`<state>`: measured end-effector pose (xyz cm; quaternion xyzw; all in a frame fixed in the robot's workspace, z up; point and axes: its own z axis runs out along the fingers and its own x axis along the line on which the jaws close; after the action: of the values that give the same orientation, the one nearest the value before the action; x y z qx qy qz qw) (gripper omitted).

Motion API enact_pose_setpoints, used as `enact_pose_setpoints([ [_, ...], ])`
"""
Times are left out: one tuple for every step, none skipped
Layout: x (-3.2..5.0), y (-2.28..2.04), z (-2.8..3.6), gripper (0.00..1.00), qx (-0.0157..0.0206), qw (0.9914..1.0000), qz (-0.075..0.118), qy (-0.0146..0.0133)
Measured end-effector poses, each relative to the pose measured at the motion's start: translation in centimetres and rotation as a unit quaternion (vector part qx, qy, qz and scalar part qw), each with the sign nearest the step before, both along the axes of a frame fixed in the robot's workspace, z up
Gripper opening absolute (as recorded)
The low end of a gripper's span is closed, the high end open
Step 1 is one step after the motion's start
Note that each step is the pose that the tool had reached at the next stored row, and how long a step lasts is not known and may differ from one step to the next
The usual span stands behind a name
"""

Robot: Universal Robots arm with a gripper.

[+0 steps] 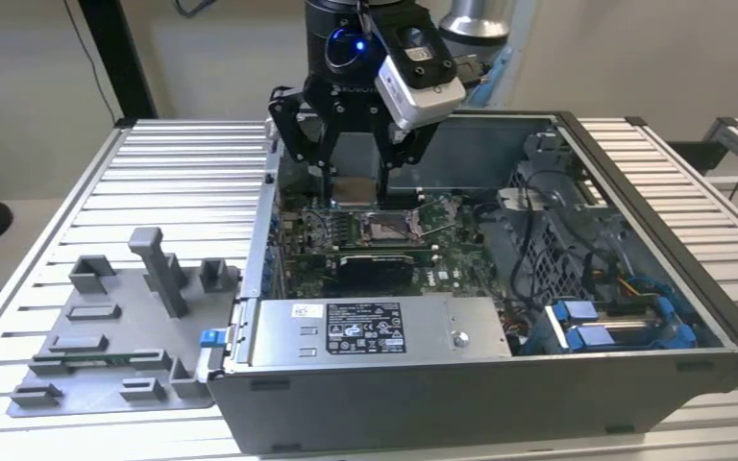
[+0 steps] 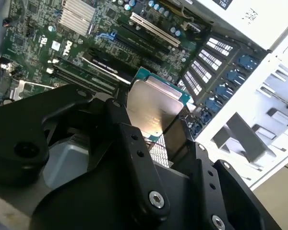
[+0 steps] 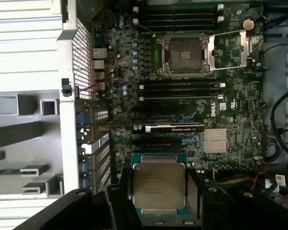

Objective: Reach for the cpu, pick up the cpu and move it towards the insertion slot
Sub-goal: 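Pick up the cpu and move it towards the insertion slot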

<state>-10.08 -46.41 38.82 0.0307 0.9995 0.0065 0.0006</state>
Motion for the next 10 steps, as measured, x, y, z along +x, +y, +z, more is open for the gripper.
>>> enact_pose_setpoints([
  [0.22, 0.00, 0.00, 0.00, 0.0000, 1.00000, 0.000, 0.0000],
  [0.44, 0.00, 0.00, 0.00, 0.0000, 1.00000, 0.000, 0.0000],
  [0.67, 0.00, 0.00, 0.00, 0.0000, 1.00000, 0.000, 0.0000],
  [0.99, 0.00, 0.00, 0.00, 0.0000, 1.00000, 0.000, 0.0000],
  [1.31, 0.00, 0.00, 0.00, 0.0000, 1.00000, 0.000, 0.0000],
  [1.63, 0.00, 0.00, 0.00, 0.0000, 1.00000, 0.000, 0.0000],
  [1.98, 0.00, 0.00, 0.00, 0.0000, 1.00000, 0.000, 0.0000],
  [2.33, 0.00, 0.00, 0.00, 0.0000, 1.00000, 0.000, 0.0000],
  [2.75, 0.00, -0.01, 0.00, 0.0000, 1.00000, 0.000, 0.0000],
  [3.18, 0.00, -0.01, 0.00, 0.0000, 1.00000, 0.000, 0.0000],
])
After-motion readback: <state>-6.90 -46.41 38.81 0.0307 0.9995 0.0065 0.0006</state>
